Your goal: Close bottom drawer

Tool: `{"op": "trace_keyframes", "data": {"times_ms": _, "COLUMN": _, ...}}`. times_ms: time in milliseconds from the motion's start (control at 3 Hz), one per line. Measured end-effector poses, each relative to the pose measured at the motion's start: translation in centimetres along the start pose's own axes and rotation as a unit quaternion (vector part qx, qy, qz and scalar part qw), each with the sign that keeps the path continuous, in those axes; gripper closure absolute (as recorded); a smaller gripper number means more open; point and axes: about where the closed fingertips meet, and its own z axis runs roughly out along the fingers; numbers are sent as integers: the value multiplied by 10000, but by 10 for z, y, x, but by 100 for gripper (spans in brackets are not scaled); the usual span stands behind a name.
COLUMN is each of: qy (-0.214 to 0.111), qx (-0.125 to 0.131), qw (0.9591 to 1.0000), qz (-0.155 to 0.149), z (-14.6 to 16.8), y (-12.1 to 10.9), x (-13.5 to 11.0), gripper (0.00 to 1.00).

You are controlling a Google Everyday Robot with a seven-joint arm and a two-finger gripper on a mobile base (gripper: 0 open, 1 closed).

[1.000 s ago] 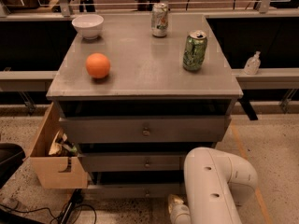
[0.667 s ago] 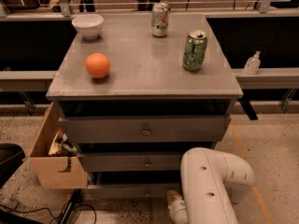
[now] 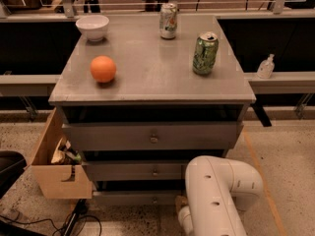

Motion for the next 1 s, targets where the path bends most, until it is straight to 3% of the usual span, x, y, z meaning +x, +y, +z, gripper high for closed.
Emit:
{"op": "trace_keyframes", "data": {"times_ms": 333, "qy": -206, "qx": 88, "qw": 9997, "qz": 10, "z": 22, "y": -7, "x": -9, "gripper": 100}}
{"op": "trace_keyframes", "data": {"times_ms": 667, "qy": -207, "qx": 87, "qw": 9997, "qz": 10, "z": 19, "y": -5, "x": -9, "gripper": 100}}
{"op": "trace_keyframes", "data": {"times_ms": 1000, "qy": -458, "qx": 200, "qw": 9987, "qz": 87, "z": 42, "y": -13, "x": -20, "gripper": 100}}
